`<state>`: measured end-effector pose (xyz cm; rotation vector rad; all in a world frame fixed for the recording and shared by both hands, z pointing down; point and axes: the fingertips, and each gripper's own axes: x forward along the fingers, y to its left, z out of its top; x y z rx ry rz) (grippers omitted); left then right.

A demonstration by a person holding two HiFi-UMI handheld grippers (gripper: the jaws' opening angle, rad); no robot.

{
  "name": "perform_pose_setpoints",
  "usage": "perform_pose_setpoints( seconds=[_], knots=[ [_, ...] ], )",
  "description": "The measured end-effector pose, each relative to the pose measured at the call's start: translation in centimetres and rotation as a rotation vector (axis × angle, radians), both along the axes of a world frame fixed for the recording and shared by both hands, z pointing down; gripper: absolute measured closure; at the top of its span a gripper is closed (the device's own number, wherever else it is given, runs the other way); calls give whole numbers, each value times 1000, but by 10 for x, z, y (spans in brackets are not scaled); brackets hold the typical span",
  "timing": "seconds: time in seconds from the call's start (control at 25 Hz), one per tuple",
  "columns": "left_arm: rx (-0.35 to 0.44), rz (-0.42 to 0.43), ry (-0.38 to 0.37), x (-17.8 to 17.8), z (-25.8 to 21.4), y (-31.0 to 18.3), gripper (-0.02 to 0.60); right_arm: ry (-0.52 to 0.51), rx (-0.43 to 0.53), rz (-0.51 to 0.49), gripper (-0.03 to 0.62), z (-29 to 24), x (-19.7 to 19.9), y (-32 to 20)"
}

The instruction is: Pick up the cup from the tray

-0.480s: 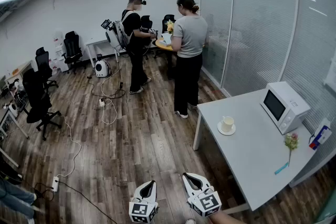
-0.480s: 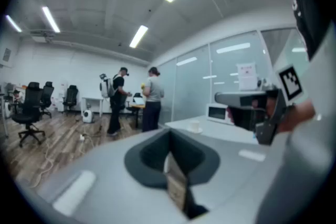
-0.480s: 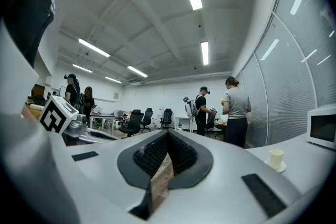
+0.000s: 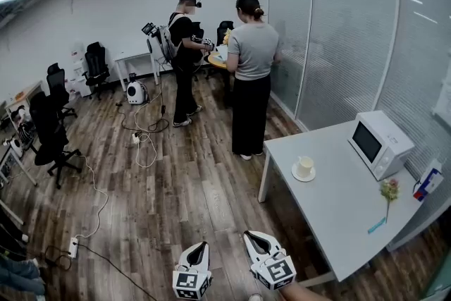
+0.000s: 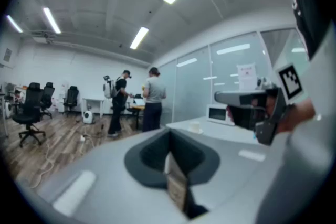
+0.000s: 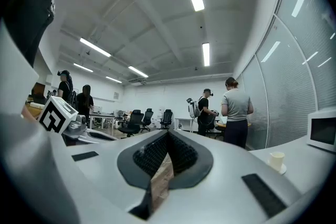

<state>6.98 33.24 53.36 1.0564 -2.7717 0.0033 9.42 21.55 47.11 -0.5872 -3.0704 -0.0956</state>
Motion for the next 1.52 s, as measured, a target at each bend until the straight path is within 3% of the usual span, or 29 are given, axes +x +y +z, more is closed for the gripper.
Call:
perform_pose_setpoints(
  seconds=[0.32, 0.52, 0.76, 1.12, 1.52],
  knots=[
    [13, 2, -6, -9, 2, 22, 577, -6, 10, 25, 589, 3, -8, 18],
    [13, 29, -14, -16, 3, 33, 577, -36, -74, 63, 589, -2, -11, 23],
    [13, 69, -22, -26, 5, 42, 577, -31, -79, 108, 589, 3, -16, 29],
    [7, 75, -25, -64, 6, 26, 577, -36, -65, 94, 589, 4, -54, 18],
    [-3, 101, -56, -126, -10, -30, 577, -73, -68, 81, 589, -10, -118, -26]
  ],
)
